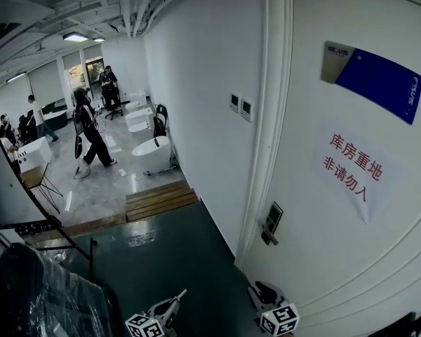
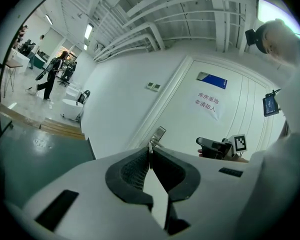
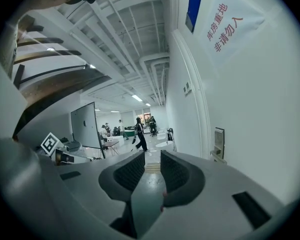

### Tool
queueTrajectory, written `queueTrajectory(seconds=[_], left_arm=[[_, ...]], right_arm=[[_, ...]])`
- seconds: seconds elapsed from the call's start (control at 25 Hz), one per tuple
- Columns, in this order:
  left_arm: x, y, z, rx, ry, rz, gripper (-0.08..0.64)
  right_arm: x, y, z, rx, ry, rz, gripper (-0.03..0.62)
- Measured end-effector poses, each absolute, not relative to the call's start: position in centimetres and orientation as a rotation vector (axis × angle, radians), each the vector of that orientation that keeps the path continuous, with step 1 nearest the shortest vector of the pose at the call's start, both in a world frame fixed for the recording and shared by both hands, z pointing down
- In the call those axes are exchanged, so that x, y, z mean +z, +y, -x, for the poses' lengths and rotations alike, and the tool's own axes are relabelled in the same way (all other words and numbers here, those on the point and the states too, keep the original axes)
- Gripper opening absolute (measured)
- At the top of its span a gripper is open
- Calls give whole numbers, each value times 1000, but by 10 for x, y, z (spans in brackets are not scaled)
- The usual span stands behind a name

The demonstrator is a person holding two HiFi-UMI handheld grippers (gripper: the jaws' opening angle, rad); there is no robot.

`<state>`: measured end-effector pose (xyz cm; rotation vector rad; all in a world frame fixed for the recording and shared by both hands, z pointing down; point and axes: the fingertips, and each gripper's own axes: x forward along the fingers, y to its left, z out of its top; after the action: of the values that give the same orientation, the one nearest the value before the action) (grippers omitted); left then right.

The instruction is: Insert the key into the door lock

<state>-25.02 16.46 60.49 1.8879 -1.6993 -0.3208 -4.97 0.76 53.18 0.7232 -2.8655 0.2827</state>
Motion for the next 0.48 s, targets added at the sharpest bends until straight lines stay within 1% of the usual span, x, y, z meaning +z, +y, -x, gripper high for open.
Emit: queueTrajectory(seconds=[0.24, 0.48], left_arm=[[603, 147, 274, -335, -1645, -1933, 31], [608, 132, 287, -329, -1580, -1962, 31]], right_arm=[[526, 2, 79, 253, -2848, -765, 97], [530, -6, 88, 248, -2816, -837, 97]])
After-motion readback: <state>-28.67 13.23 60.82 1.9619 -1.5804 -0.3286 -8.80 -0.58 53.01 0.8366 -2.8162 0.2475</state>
